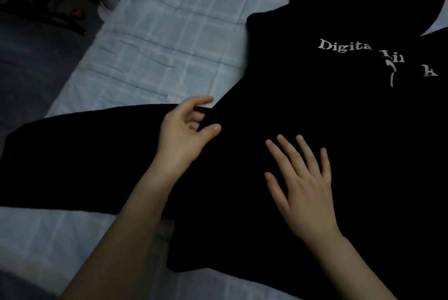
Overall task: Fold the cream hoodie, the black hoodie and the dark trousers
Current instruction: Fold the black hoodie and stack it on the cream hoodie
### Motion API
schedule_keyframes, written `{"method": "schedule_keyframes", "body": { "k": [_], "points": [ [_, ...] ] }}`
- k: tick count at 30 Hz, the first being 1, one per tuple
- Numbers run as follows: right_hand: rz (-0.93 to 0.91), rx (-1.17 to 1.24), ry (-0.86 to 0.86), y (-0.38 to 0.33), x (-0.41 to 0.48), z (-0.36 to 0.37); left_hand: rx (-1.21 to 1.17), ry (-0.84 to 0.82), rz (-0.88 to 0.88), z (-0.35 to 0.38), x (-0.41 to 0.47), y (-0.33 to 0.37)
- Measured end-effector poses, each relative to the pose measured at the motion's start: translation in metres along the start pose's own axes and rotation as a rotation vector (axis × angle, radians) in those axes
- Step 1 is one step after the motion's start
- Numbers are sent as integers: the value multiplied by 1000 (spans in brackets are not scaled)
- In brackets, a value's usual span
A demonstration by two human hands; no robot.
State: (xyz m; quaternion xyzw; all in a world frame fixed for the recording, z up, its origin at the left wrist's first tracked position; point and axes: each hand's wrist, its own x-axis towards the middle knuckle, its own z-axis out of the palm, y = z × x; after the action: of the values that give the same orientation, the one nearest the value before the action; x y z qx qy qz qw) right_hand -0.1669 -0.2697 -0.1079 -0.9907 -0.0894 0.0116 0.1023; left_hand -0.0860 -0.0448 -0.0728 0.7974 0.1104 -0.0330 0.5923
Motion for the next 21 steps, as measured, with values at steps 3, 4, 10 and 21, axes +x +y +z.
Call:
{"method": "schedule_keyframes", "body": {
  "k": [3,4,10,21],
  "points": [
    [5,8,-16,-3,0,-6,24,-47,-65,-1,-2,-10],
    [23,28,-1,-5,2,-10,-12,-68,-76,0,3,-7],
    [-5,44,190,-13,65,-39,53,-331,-46,25,56,16],
    [163,-127,-1,52,140,-8,27,-306,-137,-2,63,0]
  ]
}}
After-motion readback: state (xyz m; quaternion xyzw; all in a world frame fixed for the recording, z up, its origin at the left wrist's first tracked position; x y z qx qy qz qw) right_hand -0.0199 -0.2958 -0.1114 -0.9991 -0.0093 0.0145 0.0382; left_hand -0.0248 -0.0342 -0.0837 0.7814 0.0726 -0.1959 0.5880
